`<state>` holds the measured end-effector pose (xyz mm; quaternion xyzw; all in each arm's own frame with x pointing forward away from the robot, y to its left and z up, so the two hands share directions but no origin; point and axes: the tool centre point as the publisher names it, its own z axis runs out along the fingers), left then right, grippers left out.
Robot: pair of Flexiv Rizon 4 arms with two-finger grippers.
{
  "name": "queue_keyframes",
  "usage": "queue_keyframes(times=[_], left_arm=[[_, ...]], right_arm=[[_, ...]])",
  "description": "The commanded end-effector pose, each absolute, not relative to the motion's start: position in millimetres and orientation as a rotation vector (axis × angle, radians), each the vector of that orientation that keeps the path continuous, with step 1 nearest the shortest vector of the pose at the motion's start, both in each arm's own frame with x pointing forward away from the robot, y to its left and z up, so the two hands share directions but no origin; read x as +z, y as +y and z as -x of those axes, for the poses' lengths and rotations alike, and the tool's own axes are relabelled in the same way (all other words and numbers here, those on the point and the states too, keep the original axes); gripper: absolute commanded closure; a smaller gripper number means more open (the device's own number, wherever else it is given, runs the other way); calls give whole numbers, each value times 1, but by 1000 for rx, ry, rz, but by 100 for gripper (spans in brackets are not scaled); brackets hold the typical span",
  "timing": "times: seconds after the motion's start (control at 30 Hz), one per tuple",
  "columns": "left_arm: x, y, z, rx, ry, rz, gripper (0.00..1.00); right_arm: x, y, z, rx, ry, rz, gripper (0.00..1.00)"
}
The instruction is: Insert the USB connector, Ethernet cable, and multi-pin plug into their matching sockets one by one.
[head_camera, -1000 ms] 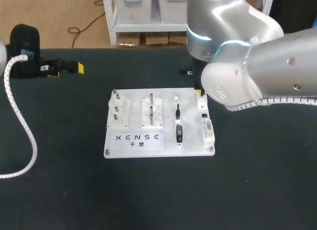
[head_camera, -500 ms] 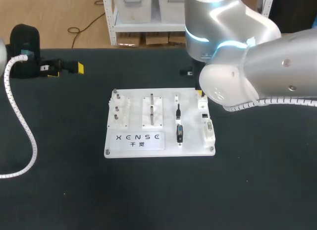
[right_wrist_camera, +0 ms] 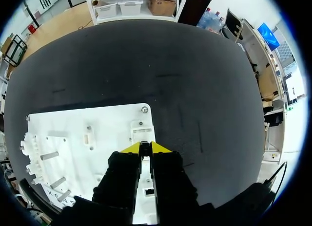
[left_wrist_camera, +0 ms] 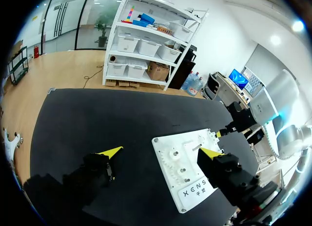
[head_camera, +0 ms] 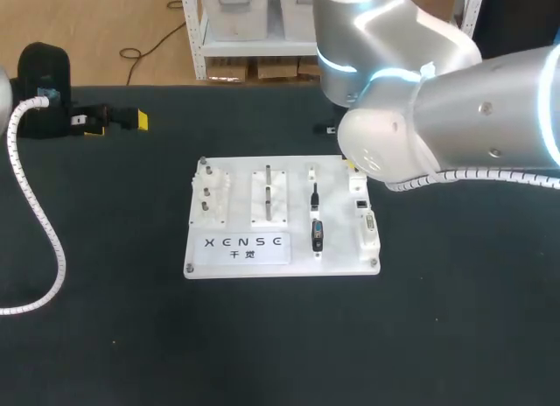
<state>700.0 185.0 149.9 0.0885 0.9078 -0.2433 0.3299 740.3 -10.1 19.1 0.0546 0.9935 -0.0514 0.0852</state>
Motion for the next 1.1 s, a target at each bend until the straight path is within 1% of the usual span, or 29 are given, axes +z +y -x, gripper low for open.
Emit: queue_keyframes(times=[0.03,0.07,0.1,0.27,0.43,0.7,1.03,1.07,1.1], left_arm=[[150,185,-700,-636,2374,-231,0],[150,185,-700,-636,2374,-231,0],[150,185,-700,-636,2374,-231,0],[150,185,-700,-636,2374,-231,0],[150,185,-700,-636,2374,-231,0],[150,185,-700,-636,2374,-231,0],[150,185,-700,-636,2374,-231,0],[150,185,-700,-636,2374,-231,0],[150,185,-700,-636,2374,-231,0]], right_arm=[[13,-10,-739,-134,2937,-158,71],[19,-9,-738,-124,2927,-153,53],[25,-8,-737,-107,2916,-148,0],[53,6,-732,-53,2873,-104,0],[65,24,-720,-22,2870,-73,0],[54,48,-687,-5,2921,-43,0],[37,52,-670,3,2972,-33,0],[35,53,-670,3,2974,-30,25],[34,53,-669,3,2976,-25,45]])
